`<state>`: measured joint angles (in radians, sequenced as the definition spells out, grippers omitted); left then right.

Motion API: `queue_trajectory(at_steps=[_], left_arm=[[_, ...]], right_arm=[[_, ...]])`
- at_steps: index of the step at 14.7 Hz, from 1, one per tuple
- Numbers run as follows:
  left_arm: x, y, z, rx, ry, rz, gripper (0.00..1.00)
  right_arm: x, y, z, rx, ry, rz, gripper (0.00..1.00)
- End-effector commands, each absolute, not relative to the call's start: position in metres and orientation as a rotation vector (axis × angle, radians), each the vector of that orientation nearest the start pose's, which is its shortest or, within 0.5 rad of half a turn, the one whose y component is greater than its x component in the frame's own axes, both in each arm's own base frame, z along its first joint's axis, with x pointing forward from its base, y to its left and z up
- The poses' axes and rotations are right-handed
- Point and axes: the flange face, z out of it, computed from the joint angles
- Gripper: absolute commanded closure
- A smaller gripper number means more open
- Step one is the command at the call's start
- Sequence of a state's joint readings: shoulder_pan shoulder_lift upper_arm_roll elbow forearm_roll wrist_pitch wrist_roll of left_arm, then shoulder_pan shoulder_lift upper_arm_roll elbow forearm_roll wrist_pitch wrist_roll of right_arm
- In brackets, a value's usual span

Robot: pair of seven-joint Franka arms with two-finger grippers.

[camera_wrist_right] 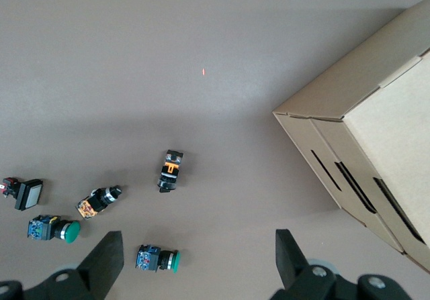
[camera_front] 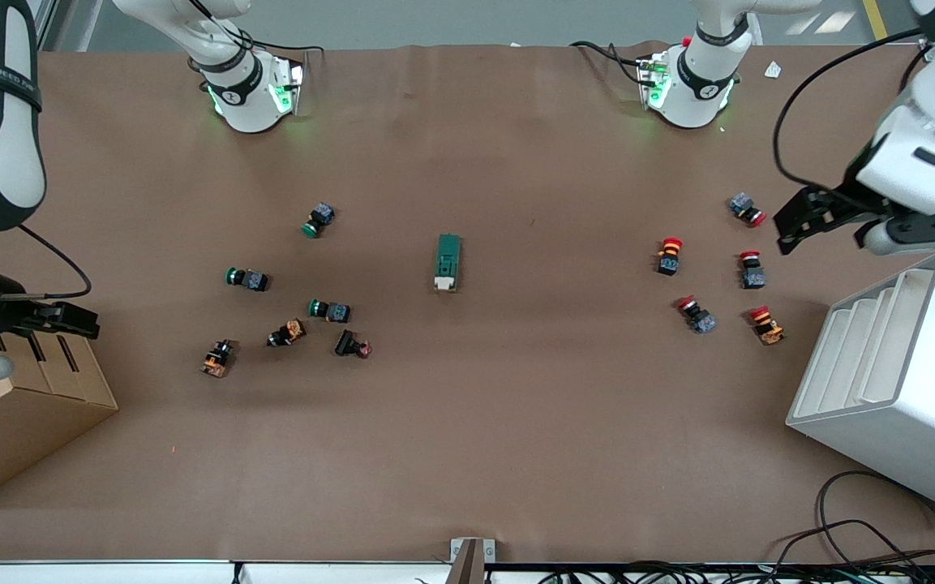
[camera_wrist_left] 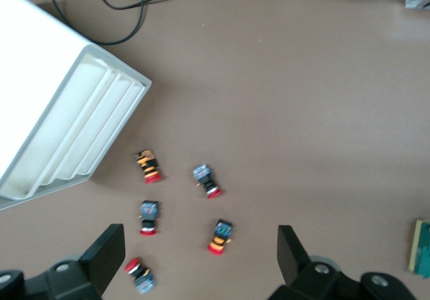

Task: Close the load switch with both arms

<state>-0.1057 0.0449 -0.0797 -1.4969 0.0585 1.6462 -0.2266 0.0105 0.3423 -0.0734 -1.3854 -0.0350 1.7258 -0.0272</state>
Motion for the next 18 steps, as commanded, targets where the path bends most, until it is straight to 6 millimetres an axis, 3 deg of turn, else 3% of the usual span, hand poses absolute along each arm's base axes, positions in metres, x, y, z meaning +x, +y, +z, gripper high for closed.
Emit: queue_trajectory(at_steps=[1, 4, 8, 18], left_arm=[[0.547, -0.082, 0.653, -3.130, 0.021, -0.107, 0.00], [0.528, -0.075, 0.649, -3.169, 0.019, -0.024, 0.00], [0.506, -0.080, 0.643, -3.159, 0.034, -0.020, 0.00], [0.511, -0.083, 0.647, -3.149, 0.045, -0.116, 0.00]], right_arm=[[0.650, -0.040, 0.530, -3.192, 0.051, 0.081, 0.00], [0.641, -0.043, 0.542, -3.174, 0.055, 0.087, 0.00], [0.632, -0.044, 0.552, -3.172, 0.051, 0.070, 0.00], [0.574, -0.042, 0.596, -3.165, 0.046, 0.002, 0.00]])
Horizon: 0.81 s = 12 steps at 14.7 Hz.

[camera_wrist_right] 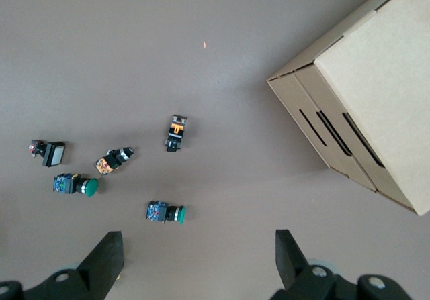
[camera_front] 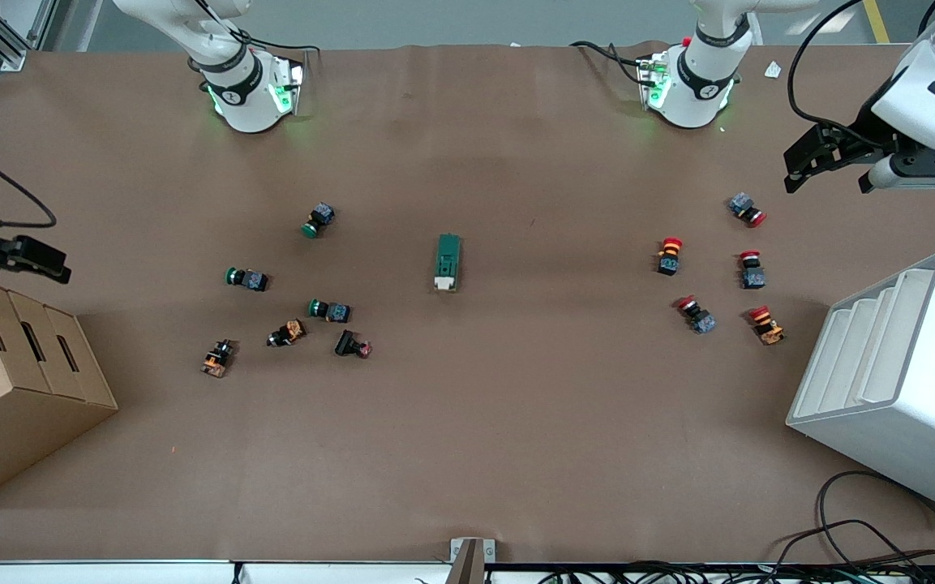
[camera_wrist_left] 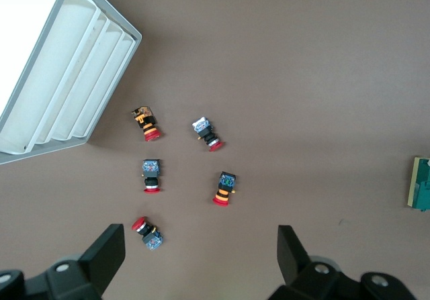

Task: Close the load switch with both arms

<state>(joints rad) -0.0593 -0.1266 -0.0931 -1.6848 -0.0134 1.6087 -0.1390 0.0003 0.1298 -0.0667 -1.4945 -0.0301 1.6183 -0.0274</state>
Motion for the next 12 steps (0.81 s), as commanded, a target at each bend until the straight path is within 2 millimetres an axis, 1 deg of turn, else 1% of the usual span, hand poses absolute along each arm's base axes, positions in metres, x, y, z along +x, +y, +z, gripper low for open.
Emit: queue_trajectory(at_steps=[1, 4, 6, 8, 9, 10, 12], left_arm=[[0.515, -0.085, 0.649, -3.141, 0.050, -0.120, 0.00], [0.517, -0.082, 0.655, -3.133, 0.048, -0.134, 0.00], [0.520, -0.082, 0.650, -3.135, 0.055, -0.117, 0.00], [0.521, -0.083, 0.647, -3.135, 0.053, -0.107, 0.00], [0.522, -0.084, 0.645, -3.138, 0.057, -0.102, 0.00], [0.522, -0.085, 0.645, -3.136, 0.062, -0.102, 0.00], [0.522, -0.085, 0.645, -3.138, 0.065, -0.099, 0.00]], right_arm=[[0.569, -0.044, 0.599, -3.165, 0.049, -0.005, 0.00], [0.555, -0.046, 0.608, -3.169, 0.051, -0.017, 0.00], [0.548, -0.049, 0.614, -3.170, 0.061, -0.031, 0.00], [0.544, -0.049, 0.623, -3.170, 0.061, -0.053, 0.00], [0.543, -0.044, 0.624, -3.172, 0.045, -0.056, 0.00], [0.543, -0.042, 0.625, -3.176, 0.040, -0.058, 0.00], [0.542, -0.044, 0.627, -3.176, 0.044, -0.063, 0.00]])
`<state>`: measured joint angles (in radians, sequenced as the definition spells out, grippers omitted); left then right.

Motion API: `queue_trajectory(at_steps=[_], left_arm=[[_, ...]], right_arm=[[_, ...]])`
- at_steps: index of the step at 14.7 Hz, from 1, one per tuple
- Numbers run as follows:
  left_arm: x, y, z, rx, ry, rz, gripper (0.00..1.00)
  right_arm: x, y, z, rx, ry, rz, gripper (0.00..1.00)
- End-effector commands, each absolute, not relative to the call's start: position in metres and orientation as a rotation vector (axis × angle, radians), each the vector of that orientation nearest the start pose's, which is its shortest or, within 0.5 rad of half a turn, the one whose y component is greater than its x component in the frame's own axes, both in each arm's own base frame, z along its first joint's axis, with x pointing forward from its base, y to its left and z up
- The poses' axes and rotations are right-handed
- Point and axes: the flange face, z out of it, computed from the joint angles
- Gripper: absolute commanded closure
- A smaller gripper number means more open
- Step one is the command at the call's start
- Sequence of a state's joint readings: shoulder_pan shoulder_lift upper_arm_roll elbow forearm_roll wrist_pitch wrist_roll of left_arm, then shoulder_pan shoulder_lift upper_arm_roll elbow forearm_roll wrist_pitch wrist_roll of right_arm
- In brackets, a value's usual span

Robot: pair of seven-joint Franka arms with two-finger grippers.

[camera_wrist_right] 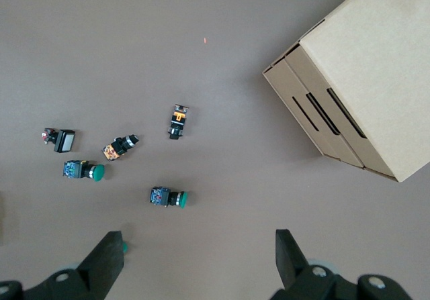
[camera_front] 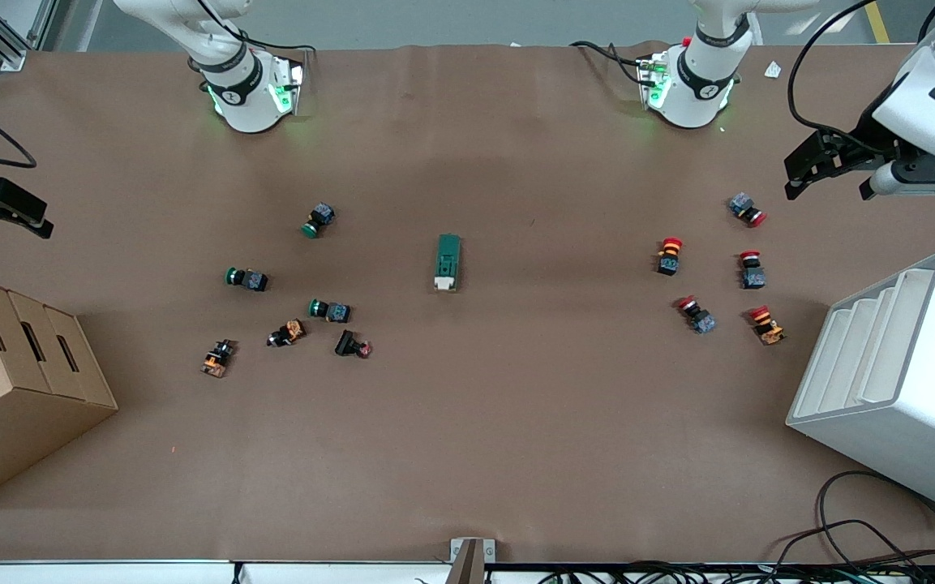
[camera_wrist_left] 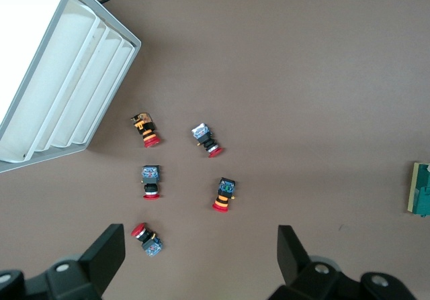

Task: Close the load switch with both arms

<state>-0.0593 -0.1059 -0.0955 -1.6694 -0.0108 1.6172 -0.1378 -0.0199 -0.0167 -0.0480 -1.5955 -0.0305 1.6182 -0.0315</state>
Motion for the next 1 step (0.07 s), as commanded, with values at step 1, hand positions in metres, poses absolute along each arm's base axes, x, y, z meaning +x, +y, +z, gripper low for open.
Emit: queue_trajectory(at_steps=[1], left_arm=[[0.5220, -0.0845, 0.6444, -3.138, 0.062, -0.097, 0.00]], right_arm=[[0.5405, -0.0444, 0.6284, -3.176, 0.047, -0.065, 0.00]])
